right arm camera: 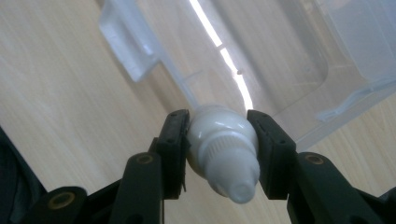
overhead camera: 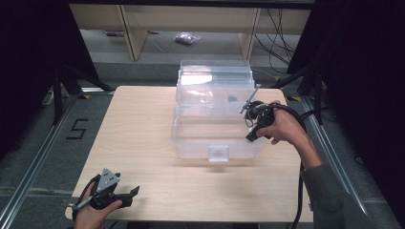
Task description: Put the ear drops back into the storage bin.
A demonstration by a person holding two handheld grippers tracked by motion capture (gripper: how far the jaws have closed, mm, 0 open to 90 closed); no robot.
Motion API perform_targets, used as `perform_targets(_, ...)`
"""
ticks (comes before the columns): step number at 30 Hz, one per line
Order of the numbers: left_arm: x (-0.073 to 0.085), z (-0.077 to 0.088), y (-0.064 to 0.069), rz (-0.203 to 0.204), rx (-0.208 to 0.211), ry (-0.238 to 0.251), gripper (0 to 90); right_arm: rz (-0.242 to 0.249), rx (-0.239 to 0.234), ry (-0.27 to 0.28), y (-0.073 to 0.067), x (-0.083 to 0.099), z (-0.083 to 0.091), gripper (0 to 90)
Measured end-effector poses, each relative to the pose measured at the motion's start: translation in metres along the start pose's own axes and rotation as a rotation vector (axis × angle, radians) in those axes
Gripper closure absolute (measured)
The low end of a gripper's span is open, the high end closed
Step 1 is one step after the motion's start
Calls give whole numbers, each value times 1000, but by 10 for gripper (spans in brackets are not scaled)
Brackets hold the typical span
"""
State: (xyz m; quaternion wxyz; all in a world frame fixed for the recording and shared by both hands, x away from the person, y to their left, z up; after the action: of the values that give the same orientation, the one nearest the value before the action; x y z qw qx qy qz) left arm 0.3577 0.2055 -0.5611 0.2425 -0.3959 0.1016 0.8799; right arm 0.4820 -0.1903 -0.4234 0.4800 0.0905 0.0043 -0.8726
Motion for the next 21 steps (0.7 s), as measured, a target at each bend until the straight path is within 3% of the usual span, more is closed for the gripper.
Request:
perform_targets(7,0,0,0,0,-4,-1,150,-41,0,-19,16,-4,-14,603)
perform_targets(11,1,0,0,0,5,-3,150,-35,-8,-32,21,-6,-20,603)
perform_targets(14,0,-1,1,1,4,1,151,-55,-13,-35,25,-9,-28,602)
perform_targets(16,-2,0,1,23,1,17,151,-66,-20,-43,27,-10,-33,603)
perform_targets(21,-1,-1,-1,11,-6,7,151,-90,-25,-66,34,-14,-45,602)
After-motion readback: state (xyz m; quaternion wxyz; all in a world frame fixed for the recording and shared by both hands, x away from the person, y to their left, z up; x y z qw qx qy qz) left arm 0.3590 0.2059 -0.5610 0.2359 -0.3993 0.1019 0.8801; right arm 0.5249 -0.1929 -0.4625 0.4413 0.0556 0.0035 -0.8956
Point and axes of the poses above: each handheld gripper's, and its own axes: z roughly backward along the jaws, x roughly out of its underside, y roughly to its right, the point moved 10 cm from there along -z, roughly forward along the jaws, and after that the axes turned 3 degrees about -y, right-handed, at the moved point
